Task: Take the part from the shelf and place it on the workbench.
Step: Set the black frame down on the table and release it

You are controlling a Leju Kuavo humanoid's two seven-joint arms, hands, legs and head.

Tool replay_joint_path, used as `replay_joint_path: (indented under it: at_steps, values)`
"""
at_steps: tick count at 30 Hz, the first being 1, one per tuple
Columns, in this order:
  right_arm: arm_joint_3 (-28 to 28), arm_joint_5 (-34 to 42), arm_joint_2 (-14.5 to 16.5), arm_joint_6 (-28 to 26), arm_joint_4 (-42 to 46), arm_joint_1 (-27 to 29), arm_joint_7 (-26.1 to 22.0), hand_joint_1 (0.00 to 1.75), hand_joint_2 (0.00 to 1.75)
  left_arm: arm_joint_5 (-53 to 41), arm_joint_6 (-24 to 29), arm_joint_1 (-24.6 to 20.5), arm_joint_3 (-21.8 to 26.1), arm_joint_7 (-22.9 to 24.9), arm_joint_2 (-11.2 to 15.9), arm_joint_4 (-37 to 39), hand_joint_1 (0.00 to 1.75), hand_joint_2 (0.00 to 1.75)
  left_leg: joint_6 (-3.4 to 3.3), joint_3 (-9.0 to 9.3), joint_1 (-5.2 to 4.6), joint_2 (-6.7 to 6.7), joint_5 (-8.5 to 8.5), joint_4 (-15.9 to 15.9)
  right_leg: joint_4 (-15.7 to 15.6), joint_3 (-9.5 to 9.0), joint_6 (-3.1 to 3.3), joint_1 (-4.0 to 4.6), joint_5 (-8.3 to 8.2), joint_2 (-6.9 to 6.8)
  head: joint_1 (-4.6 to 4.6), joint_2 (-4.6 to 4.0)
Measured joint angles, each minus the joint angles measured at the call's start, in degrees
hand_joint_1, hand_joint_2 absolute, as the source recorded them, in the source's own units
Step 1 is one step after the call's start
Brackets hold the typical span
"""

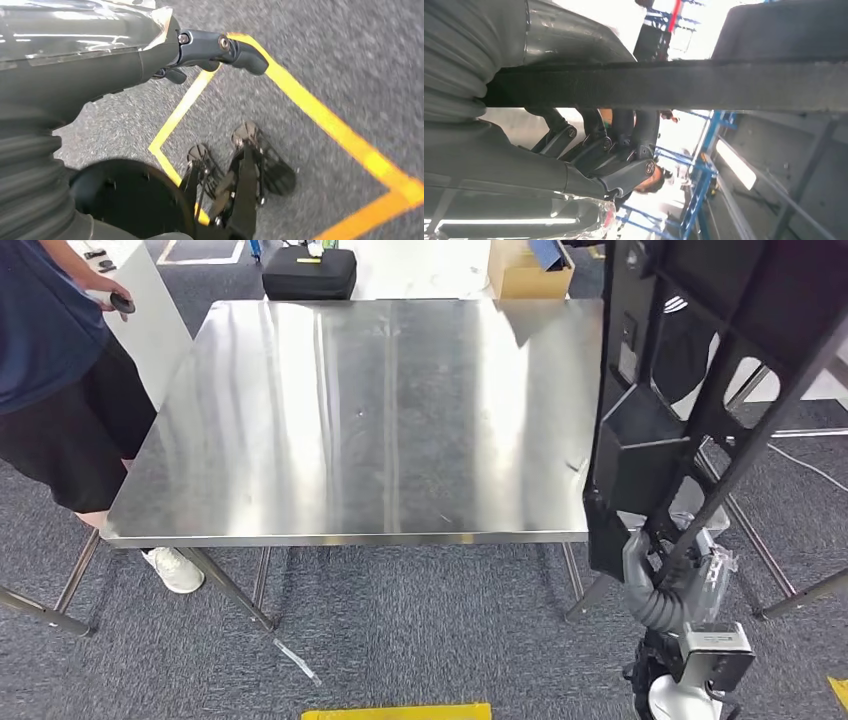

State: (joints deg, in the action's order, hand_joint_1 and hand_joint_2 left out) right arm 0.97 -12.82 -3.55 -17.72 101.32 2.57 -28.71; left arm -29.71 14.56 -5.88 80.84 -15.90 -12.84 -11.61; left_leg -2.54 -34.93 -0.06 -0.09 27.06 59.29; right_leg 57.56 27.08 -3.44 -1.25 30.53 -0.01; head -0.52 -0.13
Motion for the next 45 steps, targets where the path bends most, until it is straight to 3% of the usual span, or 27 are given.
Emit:
replay_joint_path:
  at_steps: [2,6,7,8,10,11,13,14,16,18,21,22,23,24,25,26,28,29,32,34,36,37,38,39,41,43,45]
  values:
    - [0.1,-0.4,0.1,0.3,0.0,0.2,0.0,1.75,1.75,-0.4,-0.6,0.1,-0.2,0.1,0.2,0.0,0.0,1.75,-0.91,1.3,0.07,-0.06,-0.51,-0.4,2.4,0.63,-0.51,0.05,0.37,0.01,0.23,-0.01]
    - [0.2,-0.6,0.2,0.3,0.0,0.7,-0.2,1.75,1.75,-0.7,-1.2,0.1,-0.4,0.3,0.8,0.0,0.0,1.75,-1.77,2.46,-0.25,-0.42,0.46,-0.6,14.6,9.44,0.54,0.1,4.03,0.0,0.66,-0.01]
    - [0.2,-0.6,0.2,0.3,0.0,0.9,-0.2,1.75,1.75,-0.8,-1.3,0.2,-0.5,0.4,0.9,0.0,0.0,1.75,-1.88,2.83,-0.42,-0.56,0.84,-0.6,15.3,10.9,0.59,0.15,4.38,0.0,0.69,-0.01]
    - [0.2,-0.6,0.2,0.3,0.0,1.0,-0.2,1.75,1.75,-0.9,-1.5,0.3,-0.7,0.4,1.0,0.0,0.0,1.75,-1.93,3.36,-0.59,-0.67,1.27,-0.6,14.0,11.36,0.36,0.19,3.59,0.0,0.69,-0.01]
    - [0.3,-0.8,0.2,0.3,0.0,1.1,-0.2,1.75,1.75,-1.5,-2.0,0.4,-1.1,0.4,1.2,0.0,0.0,1.75,-1.89,4.47,-0.8,-0.87,2.22,-0.6,7.2,9.89,-0.39,0.39,-0.98,0.0,0.7,-0.01]
    - [0.3,-0.9,0.2,0.4,0.0,1.2,-0.3,1.75,1.75,-2.0,-2.3,0.4,-1.4,0.5,1.3,0.0,0.0,1.75,-1.74,5.03,-0.86,-0.97,2.68,-0.6,4.1,9.15,-0.31,0.57,-2.83,-0.08,0.61,-0.01]
    - [0.3,-1.2,0.2,0.4,0.1,1.6,-0.5,1.75,1.75,-3.0,-2.8,0.5,-2.0,0.8,1.4,0.0,0.0,1.75,-1.18,5.69,-0.86,-1.07,3.32,-0.6,1.2,8.19,0.68,1.17,-4.69,-0.23,0.53,-0.01]
    - [0.3,-1.4,0.2,0.5,0.3,1.8,-0.5,1.75,1.75,-3.5,-3.1,0.5,-2.4,1.0,1.6,0.0,0.0,1.75,-0.86,6.04,-0.87,-1.08,3.38,-0.4,1.1,8.07,1.31,1.33,-4.53,-0.27,0.49,-0.01]
    - [0.3,-1.7,0.2,0.7,0.6,2.0,-0.6,1.75,1.75,-4.3,-3.5,0.7,-3.1,1.4,1.9,0.0,0.0,1.75,-0.33,5.92,-0.86,-0.93,3.36,0.8,0.5,6.89,2.1,0.89,-5.0,-0.09,0.5,-0.01]
    - [0.3,-1.9,0.2,0.9,0.9,2.1,-0.5,1.75,1.75,-5.1,-3.9,0.7,-3.9,1.8,2.2,0.0,0.0,1.75,0.37,3.53,-0.66,-0.71,4.18,5.1,0.2,5.81,2.73,0.3,-4.68,-0.02,0.34,-0.01]
    - [0.3,-2.1,0.2,1.0,1.2,2.5,-0.4,1.75,1.75,-5.9,-4.2,0.8,-4.8,2.1,2.7,0.0,0.0,1.75,1.57,-3.24,0.17,-0.39,8.05,14.3,0.2,5.12,3.26,0.26,-3.8,0.0,0.21,0.0]
    - [0.3,-2.2,0.2,1.1,1.2,2.7,-0.3,1.75,1.75,-6.0,-4.3,0.9,-5.0,2.2,2.8,0.0,0.0,1.75,1.87,-4.74,0.44,-0.31,8.51,15.4,0.2,4.82,3.17,0.2,-3.47,0.04,0.21,0.0]
    - [0.3,-2.3,0.3,1.3,1.2,2.9,-0.2,1.75,1.75,-6.2,-4.4,0.9,-5.2,2.3,3.0,0.0,0.0,1.75,2.12,-5.26,0.68,-0.24,7.6,14.6,0.2,4.39,2.99,0.09,-3.09,0.09,0.2,0.0]
    - [0.3,-2.5,0.3,1.4,1.3,3.1,0.0,1.75,1.75,-6.4,-4.6,1.0,-5.5,2.4,3.2,0.0,0.0,1.75,2.31,-4.73,0.91,-0.17,5.39,11.9,0.2,3.83,2.73,-0.1,-2.68,0.14,0.2,0.0]
    - [0.3,-2.6,0.4,1.5,1.4,3.3,0.1,1.75,1.75,-6.6,-4.8,1.0,-5.7,2.5,3.3,0.0,0.0,1.75,2.47,-3.53,1.11,-0.1,2.53,8.1,0.2,3.42,2.39,-0.24,-2.23,0.17,0.18,0.0]
    - [0.3,-2.8,0.5,1.7,1.5,3.3,0.3,1.75,1.75,-6.8,-4.9,1.0,-5.9,2.7,3.5,0.0,0.0,1.75,2.57,-2.34,1.13,-0.05,0.95,4.6,0.2,2.88,1.99,-0.29,-1.8,0.19,0.13,-0.01]
    - [0.3,-3.1,0.6,2.1,1.8,3.3,0.5,1.75,1.75,-7.2,-5.1,1.0,-6.3,3.0,3.6,0.0,0.0,1.75,2.0,-1.01,0.88,-0.05,0.93,1.2,0.1,2.59,1.1,-0.17,-1.1,0.2,-0.04,-0.01]
    - [0.4,-3.3,0.6,2.3,1.8,3.4,0.6,1.75,1.75,-7.4,-5.1,1.0,-6.5,3.1,3.7,0.0,0.0,1.75,1.39,-0.94,0.68,-0.06,1.63,1.0,0.3,2.29,0.6,-0.08,-1.02,0.22,-0.14,-0.01]
    - [0.4,-3.5,0.6,2.6,2.0,3.5,0.8,1.75,1.75,-7.5,-5.1,1.3,-7.0,3.4,3.8,0.0,0.0,1.75,-0.46,0.83,0.63,-0.13,0.64,0.4,2.4,2.22,-0.4,0.05,-0.51,0.17,-0.11,0.0]
    - [0.5,-3.6,0.5,2.9,2.1,3.5,0.8,1.75,1.75,-7.5,-5.1,1.1,-7.2,3.5,4.0,0.0,0.0,1.75,-1.04,1.84,0.6,-0.18,0.89,0.2,7.5,5.18,-0.12,0.04,1.12,0.1,0.1,0.0]
    - [0.6,-3.7,0.5,3.4,1.9,3.4,0.8,1.75,1.75,-7.6,-5.0,1.1,-7.4,3.6,4.0,0.0,0.0,1.75,-1.38,2.24,0.39,-0.34,1.44,0.1,14.2,10.1,0.24,0.2,3.29,0.1,0.28,0.0]
    - [0.8,-3.8,0.5,3.7,1.8,3.4,0.9,1.75,1.75,-7.7,-5.0,1.1,-7.4,3.7,4.1,0.0,0.0,1.75,-1.47,2.55,0.22,-0.44,1.83,0.2,16.0,12.03,0.29,0.29,3.88,0.1,0.29,0.0]
    - [1.0,-3.8,0.5,4.0,1.6,3.3,0.9,1.75,1.75,-7.8,-4.9,1.1,-7.5,3.8,4.1,0.0,0.0,1.75,-1.53,3.0,0.04,-0.54,2.26,0.2,15.9,13.04,0.21,0.39,3.64,0.1,0.3,0.0]
    - [1.2,-3.9,0.5,4.2,1.4,3.2,0.9,1.75,1.75,-7.9,-4.9,1.1,-7.5,3.8,4.1,0.0,0.0,1.75,-1.55,3.6,-0.13,-0.64,2.73,0.1,13.9,13.07,0.09,0.51,2.41,0.1,0.31,0.0]
    - [1.8,-4.0,0.4,4.8,0.8,2.6,0.9,1.75,1.75,-8.0,-4.9,1.1,-7.5,4.0,4.1,0.1,0.0,1.75,-1.5,4.91,-0.4,-0.78,3.81,0.2,6.9,11.6,0.09,0.93,-2.21,0.1,0.29,0.0]
    - [2.6,-4.2,0.2,5.3,-0.1,1.8,1.0,1.75,1.75,-8.1,-4.9,1.1,-7.5,4.1,4.1,0.1,0.0,1.75,-1.07,5.63,-0.56,-0.91,4.79,0.0,2.7,10.3,1.02,1.49,-4.97,-0.05,0.23,0.0]
    - [3.7,-4.4,0.1,6.0,-1.1,0.7,1.1,1.75,1.75,-8.3,-4.9,1.0,-7.6,4.1,4.1,0.1,0.0,1.75,-0.51,6.29,-0.61,-0.85,5.12,0.0,1.8,9.31,2.09,1.69,-5.14,-0.06,0.21,0.0]
